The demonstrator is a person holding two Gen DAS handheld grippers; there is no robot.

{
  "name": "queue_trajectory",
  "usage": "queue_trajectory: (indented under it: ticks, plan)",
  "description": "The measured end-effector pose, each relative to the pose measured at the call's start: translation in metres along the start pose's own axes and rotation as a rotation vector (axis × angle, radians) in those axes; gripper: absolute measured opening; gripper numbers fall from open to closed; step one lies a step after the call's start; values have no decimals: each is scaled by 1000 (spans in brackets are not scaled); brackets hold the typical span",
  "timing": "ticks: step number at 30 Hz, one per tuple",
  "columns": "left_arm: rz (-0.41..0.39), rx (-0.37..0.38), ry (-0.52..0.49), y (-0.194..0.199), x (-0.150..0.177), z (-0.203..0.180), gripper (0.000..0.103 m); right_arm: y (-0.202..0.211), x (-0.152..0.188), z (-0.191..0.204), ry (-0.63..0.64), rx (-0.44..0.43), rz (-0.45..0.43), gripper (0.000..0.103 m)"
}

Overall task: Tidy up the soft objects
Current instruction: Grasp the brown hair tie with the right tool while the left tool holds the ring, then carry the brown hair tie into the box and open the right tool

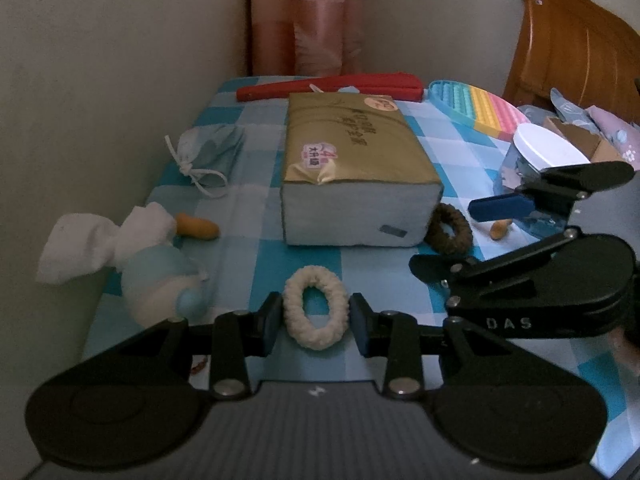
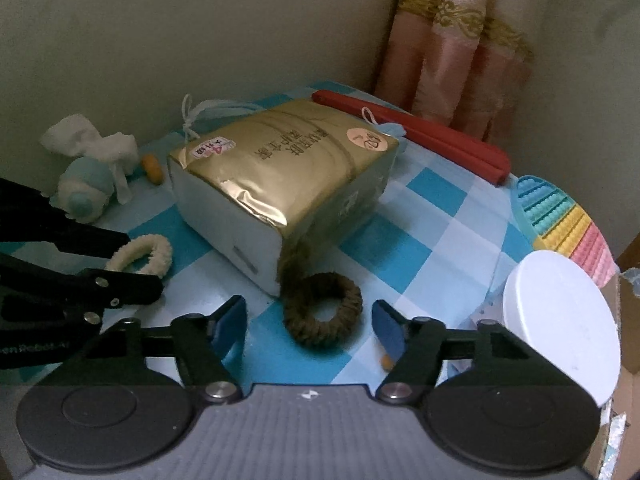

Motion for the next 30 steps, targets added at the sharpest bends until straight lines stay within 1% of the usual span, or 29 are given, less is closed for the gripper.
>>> queue_trajectory:
  ticks: [2, 3, 5, 8, 12, 17, 20, 27, 30]
  plan:
    - [0, 0, 0, 0, 0, 0, 35, 0, 0, -1, -8, -23, 1, 60]
    - [0, 1, 1, 0, -1, 0, 35, 1, 0, -1, -12, -25, 1, 59]
    - [0, 1, 0, -1, 0, 0, 35, 1, 2, -2, -17, -20, 1, 52]
    - [0, 2, 2, 0, 0, 0, 35, 3, 5, -3, -29, -21, 8, 45]
    - [1, 2, 2, 0, 0, 0, 35, 9, 11, -2, -37, -43, 18, 45]
    - [1, 1, 1, 0, 1, -1, 35, 10, 10, -3, -44, -36, 10, 55]
    - [1, 2, 2, 1, 0, 0, 36, 6, 7, -7, -69, -56, 11, 56]
    - [-3, -7, -2, 0, 1, -1, 36, 2, 8, -6, -73, -69, 11, 56]
    - [-6, -10, 0, 0, 2, -1, 35, 4, 9, -5, -72, -64, 11, 49]
Point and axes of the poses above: each gripper's, at about its wrist camera, not at the fingertips, and y roughly against the way its jaws point, z to its left, x to its underside, the point moved 6 cm from there along -y, roughly the way its jaws point, and after that the axes turned 13 degrees about z, right-handed, at the moved point
